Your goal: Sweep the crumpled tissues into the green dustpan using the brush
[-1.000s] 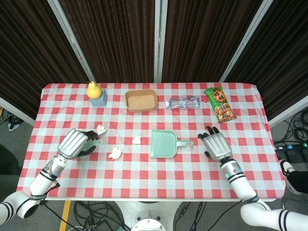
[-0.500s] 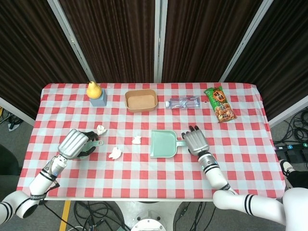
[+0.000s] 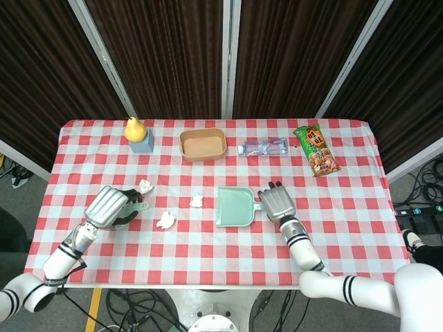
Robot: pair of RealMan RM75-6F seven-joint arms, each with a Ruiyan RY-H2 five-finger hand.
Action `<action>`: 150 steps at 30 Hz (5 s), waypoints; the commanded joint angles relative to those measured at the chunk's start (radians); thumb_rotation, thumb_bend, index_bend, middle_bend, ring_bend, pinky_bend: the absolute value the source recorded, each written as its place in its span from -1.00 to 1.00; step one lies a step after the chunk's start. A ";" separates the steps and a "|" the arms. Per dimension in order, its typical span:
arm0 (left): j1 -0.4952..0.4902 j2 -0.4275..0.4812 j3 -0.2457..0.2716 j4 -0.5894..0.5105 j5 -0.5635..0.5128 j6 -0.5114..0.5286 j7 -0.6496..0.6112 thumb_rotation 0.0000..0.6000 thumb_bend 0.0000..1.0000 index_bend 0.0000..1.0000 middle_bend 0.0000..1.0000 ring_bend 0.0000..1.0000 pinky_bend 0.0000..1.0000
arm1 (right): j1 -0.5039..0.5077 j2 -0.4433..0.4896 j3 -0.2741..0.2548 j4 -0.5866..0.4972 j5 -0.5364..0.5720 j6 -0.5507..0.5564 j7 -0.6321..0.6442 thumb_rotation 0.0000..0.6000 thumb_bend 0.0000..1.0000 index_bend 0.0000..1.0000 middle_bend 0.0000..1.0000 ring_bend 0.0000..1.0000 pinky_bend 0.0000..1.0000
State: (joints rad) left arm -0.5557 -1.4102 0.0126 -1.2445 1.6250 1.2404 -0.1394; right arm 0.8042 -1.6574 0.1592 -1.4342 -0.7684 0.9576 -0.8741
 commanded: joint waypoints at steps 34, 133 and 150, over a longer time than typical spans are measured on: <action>-0.171 -0.185 -0.060 0.444 -0.047 -0.219 -0.397 1.00 -0.15 0.03 0.11 0.45 0.73 | 0.187 0.011 0.027 -0.099 0.251 0.071 -0.187 1.00 -0.24 0.28 0.16 -0.31 -0.36; -0.251 -0.516 -0.246 0.192 -0.246 -0.152 -0.313 1.00 -0.14 0.05 0.13 0.32 0.71 | 0.273 -0.159 -0.006 0.057 0.207 0.032 -0.069 1.00 -0.22 0.29 0.17 -0.29 -0.49; -0.260 -0.456 -0.282 0.156 -0.212 -0.097 -0.270 1.00 -0.14 0.05 0.13 0.32 0.71 | 0.254 -0.161 -0.015 0.078 0.185 0.026 -0.042 1.00 -0.22 0.30 0.17 -0.29 -0.51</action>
State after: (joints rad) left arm -0.8220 -1.8759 -0.2726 -1.0841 1.4071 1.1351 -0.4135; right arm 1.0589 -1.8188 0.1444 -1.3562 -0.5830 0.9831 -0.9166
